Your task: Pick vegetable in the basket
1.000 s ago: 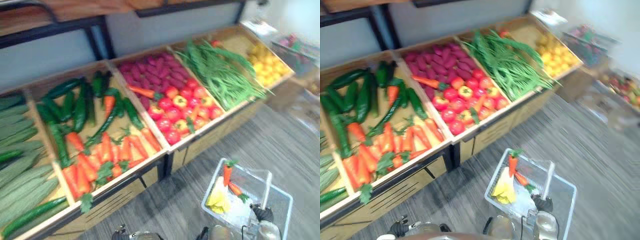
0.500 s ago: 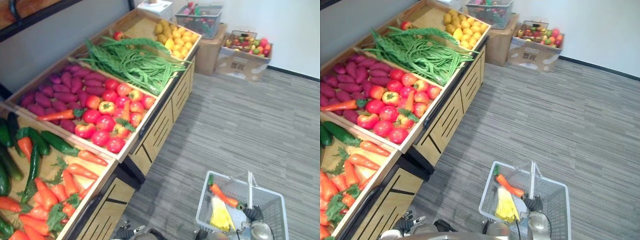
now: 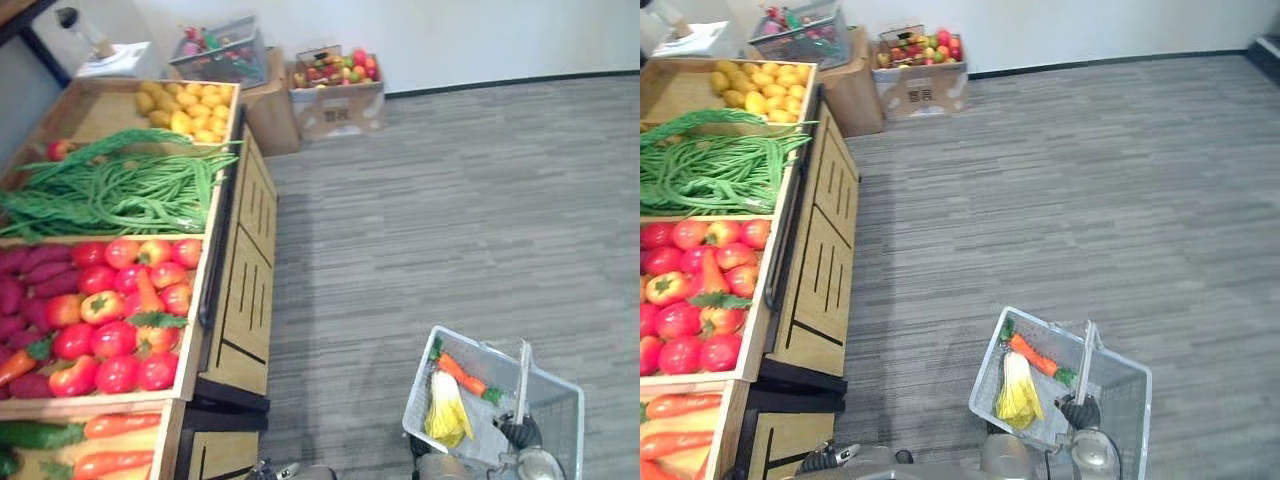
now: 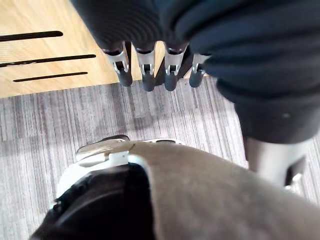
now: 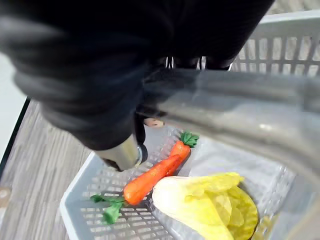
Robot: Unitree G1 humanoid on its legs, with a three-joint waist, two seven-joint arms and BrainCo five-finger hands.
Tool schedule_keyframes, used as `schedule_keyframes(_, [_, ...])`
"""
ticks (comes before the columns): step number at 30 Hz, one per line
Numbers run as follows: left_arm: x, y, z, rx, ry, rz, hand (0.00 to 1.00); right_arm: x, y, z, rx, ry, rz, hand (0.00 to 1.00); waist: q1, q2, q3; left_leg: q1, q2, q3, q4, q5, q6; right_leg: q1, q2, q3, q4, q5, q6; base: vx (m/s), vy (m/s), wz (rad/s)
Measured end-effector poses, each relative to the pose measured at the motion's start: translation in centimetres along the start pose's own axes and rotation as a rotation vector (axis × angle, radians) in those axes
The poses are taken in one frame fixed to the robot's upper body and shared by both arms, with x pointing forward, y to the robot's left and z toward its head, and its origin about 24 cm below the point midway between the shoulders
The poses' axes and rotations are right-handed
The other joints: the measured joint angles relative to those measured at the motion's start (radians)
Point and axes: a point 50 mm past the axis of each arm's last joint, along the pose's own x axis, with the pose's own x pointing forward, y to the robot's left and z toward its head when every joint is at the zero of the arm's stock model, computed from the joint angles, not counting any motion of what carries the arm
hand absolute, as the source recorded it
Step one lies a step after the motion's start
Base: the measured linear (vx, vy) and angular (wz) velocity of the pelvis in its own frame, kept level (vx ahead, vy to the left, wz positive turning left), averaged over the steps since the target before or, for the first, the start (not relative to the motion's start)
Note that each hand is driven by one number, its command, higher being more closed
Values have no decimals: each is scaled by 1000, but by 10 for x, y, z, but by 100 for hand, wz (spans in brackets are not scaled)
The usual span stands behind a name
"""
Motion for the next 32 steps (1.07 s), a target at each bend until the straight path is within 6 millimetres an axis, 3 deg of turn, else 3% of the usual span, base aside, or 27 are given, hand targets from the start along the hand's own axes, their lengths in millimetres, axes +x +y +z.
schedule_keyframes(3, [2,1,2,29,9,-13,0,-2,1,-8,-2,30,-5,100,0,-8,-14,3,-3,-1,-18,-43,9,0,-1,0,-35,45,10,-57,119,-17])
schedule_keyframes(5, [3,4,4,50,4,-13,0,-3,4,-12,8,48,-1,100,2,-23,-23,18,-15,-1,-32,-43,9,4,-9,0,-35,50,18,-37,76,-2])
schedule_keyframes(11, [2,6,1,41,-7,-11,0,-8,12,-20,40,69,14,100,3,-35,-29,74,-10,42,-51,-58,8,23,-4,5,-41,45,12,-26,12,-22])
schedule_keyframes(14, [2,6,-2,-9,1,-3,0,-9,13,-23,47,75,26,100,5,-32,-31,94,1,83,-57,-65,2,22,-11,-76,-41,47,3,8,-24,-40])
schedule_keyframes(22, [3,4,-3,-269,16,39,0,-14,13,-40,149,165,9,100,2,-21,-38,138,16,76,-66,-66,0,53,18,-72,-44,62,8,53,-30,-9])
schedule_keyframes(32, [2,3,-13,-349,78,48,0,-19,26,-47,165,220,37,100,4,-36,-46,160,-3,41,-71,-66,0,70,-2,-81,-45,60,7,-15,-6,1])
